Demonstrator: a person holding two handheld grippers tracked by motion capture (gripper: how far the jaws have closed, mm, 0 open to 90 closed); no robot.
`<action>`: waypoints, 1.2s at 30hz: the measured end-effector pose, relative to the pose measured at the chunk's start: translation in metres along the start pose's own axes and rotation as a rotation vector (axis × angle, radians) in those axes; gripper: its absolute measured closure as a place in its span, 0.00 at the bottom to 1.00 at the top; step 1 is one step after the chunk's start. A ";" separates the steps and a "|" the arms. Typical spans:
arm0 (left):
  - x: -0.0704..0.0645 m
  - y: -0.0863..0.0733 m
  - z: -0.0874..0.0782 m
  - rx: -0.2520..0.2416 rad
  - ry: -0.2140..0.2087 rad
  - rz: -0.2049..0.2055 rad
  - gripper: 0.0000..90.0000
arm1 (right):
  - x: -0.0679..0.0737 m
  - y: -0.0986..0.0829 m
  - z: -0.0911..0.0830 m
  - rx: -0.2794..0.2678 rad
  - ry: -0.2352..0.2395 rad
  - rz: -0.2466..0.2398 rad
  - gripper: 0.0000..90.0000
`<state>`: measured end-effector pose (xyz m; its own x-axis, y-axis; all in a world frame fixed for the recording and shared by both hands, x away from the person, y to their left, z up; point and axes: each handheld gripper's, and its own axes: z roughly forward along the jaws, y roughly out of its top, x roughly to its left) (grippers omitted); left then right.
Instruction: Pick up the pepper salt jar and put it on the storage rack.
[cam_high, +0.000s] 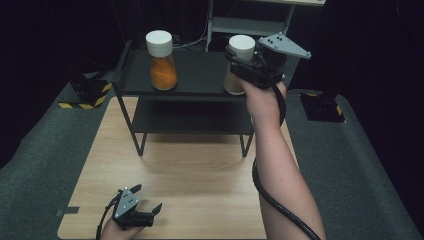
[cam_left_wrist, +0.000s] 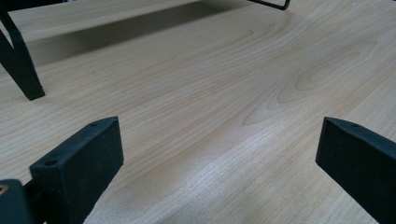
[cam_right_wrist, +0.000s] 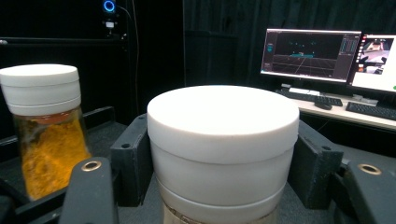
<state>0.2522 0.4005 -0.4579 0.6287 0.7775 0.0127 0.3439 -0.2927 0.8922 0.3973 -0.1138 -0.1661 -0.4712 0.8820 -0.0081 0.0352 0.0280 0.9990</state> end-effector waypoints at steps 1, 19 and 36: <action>0.000 0.000 0.000 0.000 0.000 -0.003 0.01 | 0.000 0.000 0.000 0.000 0.000 0.000 0.37; 0.002 -0.001 0.000 -0.004 -0.006 -0.008 0.01 | -0.004 0.005 0.033 0.021 -0.022 0.016 0.37; 0.000 -0.001 0.000 -0.003 -0.002 -0.006 0.01 | -0.014 -0.003 0.036 0.017 -0.005 0.047 0.37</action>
<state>0.2519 0.4013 -0.4583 0.6282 0.7781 0.0068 0.3455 -0.2867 0.8935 0.4353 -0.1099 -0.1702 -0.4642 0.8849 0.0383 0.0723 -0.0052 0.9974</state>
